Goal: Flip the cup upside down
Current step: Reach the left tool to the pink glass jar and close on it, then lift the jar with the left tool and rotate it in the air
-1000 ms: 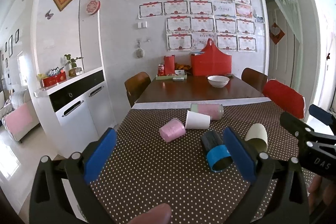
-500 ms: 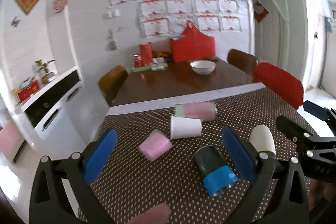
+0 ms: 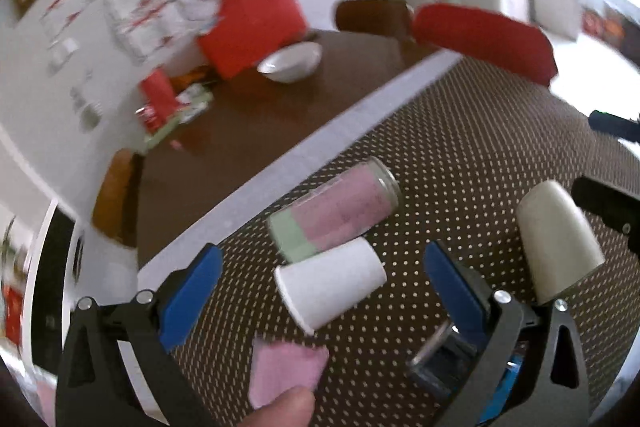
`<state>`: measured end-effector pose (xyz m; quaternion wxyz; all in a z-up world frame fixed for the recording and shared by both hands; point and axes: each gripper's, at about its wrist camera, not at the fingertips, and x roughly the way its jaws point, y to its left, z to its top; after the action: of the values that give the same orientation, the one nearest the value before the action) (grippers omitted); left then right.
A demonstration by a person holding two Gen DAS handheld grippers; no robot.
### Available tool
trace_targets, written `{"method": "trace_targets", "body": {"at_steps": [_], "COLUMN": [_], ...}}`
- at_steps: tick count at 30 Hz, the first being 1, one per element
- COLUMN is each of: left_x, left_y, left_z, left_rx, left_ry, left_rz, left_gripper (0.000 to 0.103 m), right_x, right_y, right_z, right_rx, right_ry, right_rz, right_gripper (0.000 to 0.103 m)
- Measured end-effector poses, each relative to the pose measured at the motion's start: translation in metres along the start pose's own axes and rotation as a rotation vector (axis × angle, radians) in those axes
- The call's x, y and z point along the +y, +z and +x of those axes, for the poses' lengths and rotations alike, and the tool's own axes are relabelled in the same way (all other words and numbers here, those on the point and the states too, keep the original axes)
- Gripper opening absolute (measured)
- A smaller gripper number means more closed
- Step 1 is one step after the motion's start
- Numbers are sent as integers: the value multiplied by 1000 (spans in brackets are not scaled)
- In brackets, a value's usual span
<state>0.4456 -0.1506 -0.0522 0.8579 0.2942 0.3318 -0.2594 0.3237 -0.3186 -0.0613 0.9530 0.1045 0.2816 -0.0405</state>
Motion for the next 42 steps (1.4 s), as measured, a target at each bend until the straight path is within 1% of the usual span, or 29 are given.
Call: {"method": "trace_targets", "body": {"at_steps": [2,5,7,10,14,18,23,25,26,27,28,30,34,38,42], "left_x": [-4,-9,-9,-9,-12,-18,-25,-26,-27,-27,-29,-29,-20,-22,-21], "left_y": [7,14,17,24,29,34,43,46,47,46,46,45,50,51,52], "left_z": [18,41,54,75,101,120,142,151,156,159,162,169,176,178,165], "left_rx": [22,54,73,105,156,202,272,296,316,328,338,356,364,342,316], "left_ry": [-30,-58,-79,-88,-118,-147,-187,-183,-193,-207,-213,-190,-207,-185,-161], "left_rz": [53,105,126,147,185,254,334,348,356,368,383,415,414,444,409], "left_gripper": [99,99,99,99,99,99,99,99,99,97,92,88,82,78,74], "right_x": [-5,-10,-13,-18,-24,-28,-32,-35,-37,-40,-41,-42,-44,-48,-47], "right_y": [1,3,6,11,15,21,27,27,27,28,28,29,31,29,28], "right_z": [13,32,45,66,86,95,97,99,100,102,102,101,100,97,88], "right_rx": [19,51,74,115,176,225,228,235,239,243,247,246,233,227,212], "right_ry": [-8,-10,-14,-15,21,38,55,58,60,63,66,69,73,73,73], "right_rz": [12,26,22,19,41,32,33,46,54,61,66,70,74,87,97], "right_gripper": [97,97,97,97,97,97,97,97,97,97,97,97,97,97,97]}}
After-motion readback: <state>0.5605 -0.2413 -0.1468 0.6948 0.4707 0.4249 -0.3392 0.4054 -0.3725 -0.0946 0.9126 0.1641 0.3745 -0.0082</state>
